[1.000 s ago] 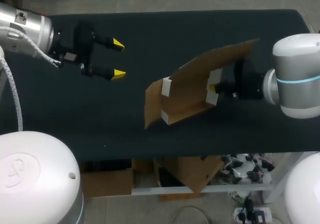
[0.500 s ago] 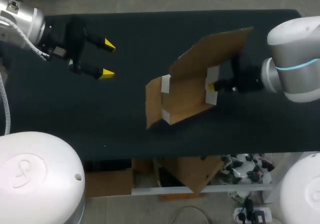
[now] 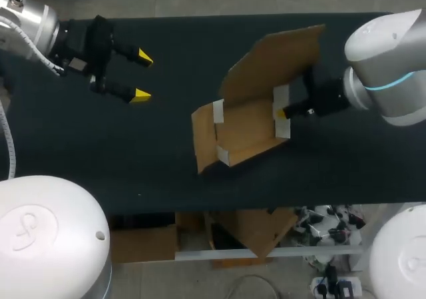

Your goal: Assemble the packaging by folding the flat box into shape, placing the metal phone stand inside, and closing the box properly

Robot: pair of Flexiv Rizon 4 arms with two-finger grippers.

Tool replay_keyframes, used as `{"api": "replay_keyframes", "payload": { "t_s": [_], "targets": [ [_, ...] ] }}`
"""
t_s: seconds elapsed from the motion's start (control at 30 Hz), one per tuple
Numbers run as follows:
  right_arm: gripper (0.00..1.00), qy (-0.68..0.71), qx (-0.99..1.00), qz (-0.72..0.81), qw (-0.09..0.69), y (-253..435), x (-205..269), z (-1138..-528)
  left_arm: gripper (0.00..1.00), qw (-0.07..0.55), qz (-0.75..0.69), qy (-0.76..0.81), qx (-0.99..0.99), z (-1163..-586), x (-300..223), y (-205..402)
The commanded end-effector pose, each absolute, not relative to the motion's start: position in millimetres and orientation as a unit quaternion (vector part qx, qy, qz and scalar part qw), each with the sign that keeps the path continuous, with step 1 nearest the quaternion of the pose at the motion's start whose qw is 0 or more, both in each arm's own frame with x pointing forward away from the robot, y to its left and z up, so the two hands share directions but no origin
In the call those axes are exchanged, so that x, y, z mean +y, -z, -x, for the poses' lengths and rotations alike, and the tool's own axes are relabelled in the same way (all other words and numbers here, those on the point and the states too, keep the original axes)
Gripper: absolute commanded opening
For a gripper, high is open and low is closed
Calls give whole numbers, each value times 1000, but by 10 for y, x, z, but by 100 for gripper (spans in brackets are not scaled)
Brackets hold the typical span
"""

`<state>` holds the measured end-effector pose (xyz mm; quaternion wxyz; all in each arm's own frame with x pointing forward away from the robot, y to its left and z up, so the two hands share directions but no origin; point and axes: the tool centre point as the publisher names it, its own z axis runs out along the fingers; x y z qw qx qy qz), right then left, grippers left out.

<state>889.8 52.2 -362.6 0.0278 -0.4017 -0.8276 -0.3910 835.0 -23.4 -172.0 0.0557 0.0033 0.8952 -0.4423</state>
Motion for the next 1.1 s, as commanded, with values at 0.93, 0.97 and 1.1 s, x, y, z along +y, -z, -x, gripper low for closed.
{"api": "replay_keyframes", "payload": {
  "t_s": [0.93, 0.97, 1.1],
  "targets": [
    [0, 188, -775, 598, 73, 3579, 348, -9019, 100, 138, 49, 370, 918, -8503, -88, 1757],
    [0, 179, -773, 603, 77, 3591, 352, -9016, 100, 138, 49, 370, 917, -8508, -77, 1776],
    [0, 140, -765, 623, 78, 3635, 365, -9000, 100, 135, 50, 361, 921, -8516, -59, 1819]
  ]
}}
